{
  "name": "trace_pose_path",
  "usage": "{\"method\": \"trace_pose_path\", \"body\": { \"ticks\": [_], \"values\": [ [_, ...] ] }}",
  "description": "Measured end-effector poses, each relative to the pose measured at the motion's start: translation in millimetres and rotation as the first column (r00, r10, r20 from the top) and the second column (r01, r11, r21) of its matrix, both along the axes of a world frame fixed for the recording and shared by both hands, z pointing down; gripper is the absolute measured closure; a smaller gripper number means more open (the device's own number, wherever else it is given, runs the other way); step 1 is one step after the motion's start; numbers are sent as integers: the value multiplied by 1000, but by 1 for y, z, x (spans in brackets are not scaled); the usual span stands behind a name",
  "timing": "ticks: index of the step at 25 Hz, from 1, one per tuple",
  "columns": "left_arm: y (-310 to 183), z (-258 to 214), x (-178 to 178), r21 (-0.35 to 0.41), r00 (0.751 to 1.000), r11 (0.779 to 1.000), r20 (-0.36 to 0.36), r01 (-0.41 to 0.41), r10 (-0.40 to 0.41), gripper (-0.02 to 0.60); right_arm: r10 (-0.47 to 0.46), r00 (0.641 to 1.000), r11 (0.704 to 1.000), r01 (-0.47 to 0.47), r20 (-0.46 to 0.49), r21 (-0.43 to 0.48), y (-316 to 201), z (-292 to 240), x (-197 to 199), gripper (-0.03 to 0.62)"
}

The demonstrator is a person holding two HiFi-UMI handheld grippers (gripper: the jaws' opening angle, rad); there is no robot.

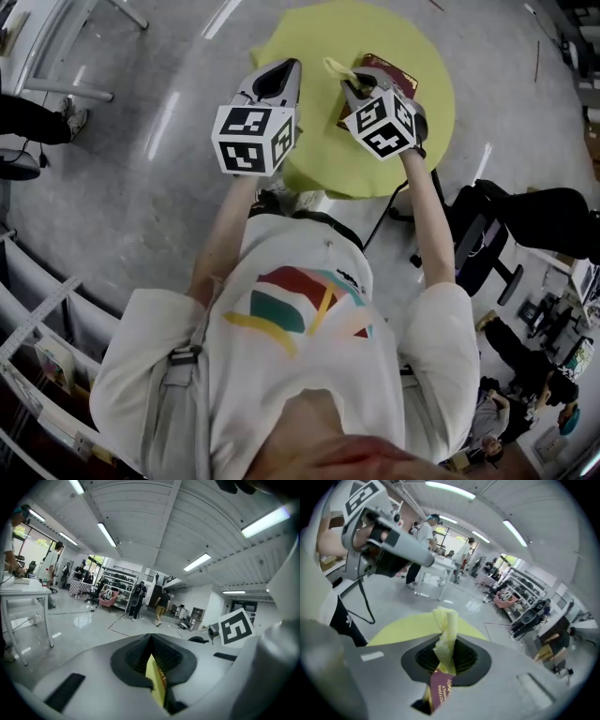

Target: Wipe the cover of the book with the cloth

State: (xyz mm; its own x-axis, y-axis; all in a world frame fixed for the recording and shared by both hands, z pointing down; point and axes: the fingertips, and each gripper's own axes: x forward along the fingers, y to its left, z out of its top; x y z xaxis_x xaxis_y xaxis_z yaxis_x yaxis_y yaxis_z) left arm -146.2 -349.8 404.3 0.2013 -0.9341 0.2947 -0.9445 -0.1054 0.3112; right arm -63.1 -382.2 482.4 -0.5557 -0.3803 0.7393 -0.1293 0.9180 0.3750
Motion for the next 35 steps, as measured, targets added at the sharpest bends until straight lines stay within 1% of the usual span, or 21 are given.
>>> {"method": "trace_pose_path", "body": {
  "ticks": [2,3,4,5,7,10,11,12,14,16,17,18,19,20,21,22,26,30,35],
  "values": [
    [-7,-23,9,46,1000,999,18,-25,24,566,80,991,995,-87,110,55,-13,-43,11,565],
    [-10,-36,13,75,999,996,30,-42,40,566,129,976,986,-145,178,81,-18,-67,19,565],
    [-13,-50,17,108,997,992,44,-64,59,566,180,950,972,-212,255,102,-21,-91,26,565],
    [-14,-64,21,143,995,986,60,-86,78,566,228,914,953,-281,335,118,-21,-113,34,565],
    [-12,-90,28,210,991,971,84,-117,101,566,293,828,909,-397,479,131,-14,-152,51,565],
    [-1,-126,40,311,989,941,105,-136,108,566,329,703,848,-514,630,130,9,-193,73,565],
    [3,-138,44,347,987,927,111,-144,112,566,332,672,829,-543,662,135,18,-201,80,565],
    [8,-149,50,381,986,912,117,-153,117,566,333,650,810,-568,683,146,27,-207,87,565],
    [17,-171,61,442,983,880,136,-172,124,566,336,634,776,-605,696,177,45,-211,99,565],
    [25,-187,71,497,979,847,170,-187,116,566,340,616,738,-643,710,205,59,-214,112,565],
    [29,-192,75,523,975,830,194,-193,105,566,334,597,714,-665,730,217,65,-217,118,565],
    [32,-195,78,547,971,813,221,-200,91,566,321,569,687,-690,757,228,71,-221,124,565],
    [35,-195,82,563,965,799,248,-211,80,566,304,542,658,-714,783,239,77,-225,129,565],
    [37,-195,87,572,960,789,269,-223,76,566,290,523,634,-732,802,249,82,-228,133,565],
    [39,-194,91,575,956,784,282,-236,81,566,286,514,619,-743,809,253,85,-228,136,565],
    [41,-193,95,573,954,782,287,-247,91,566,291,512,615,-747,808,251,88,-226,137,565],
    [42,-191,105,563,948,780,295,-273,119,566,291,501,640,-735,815,224,92,-224,135,565],
    [41,-190,108,559,946,781,301,-278,121,566,290,513,661,-718,808,219,96,-221,131,565],
    [42,-189,108,557,946,784,302,-273,115,566,309,498,663,-723,811,192,98,-217,133,565]
  ]
}}
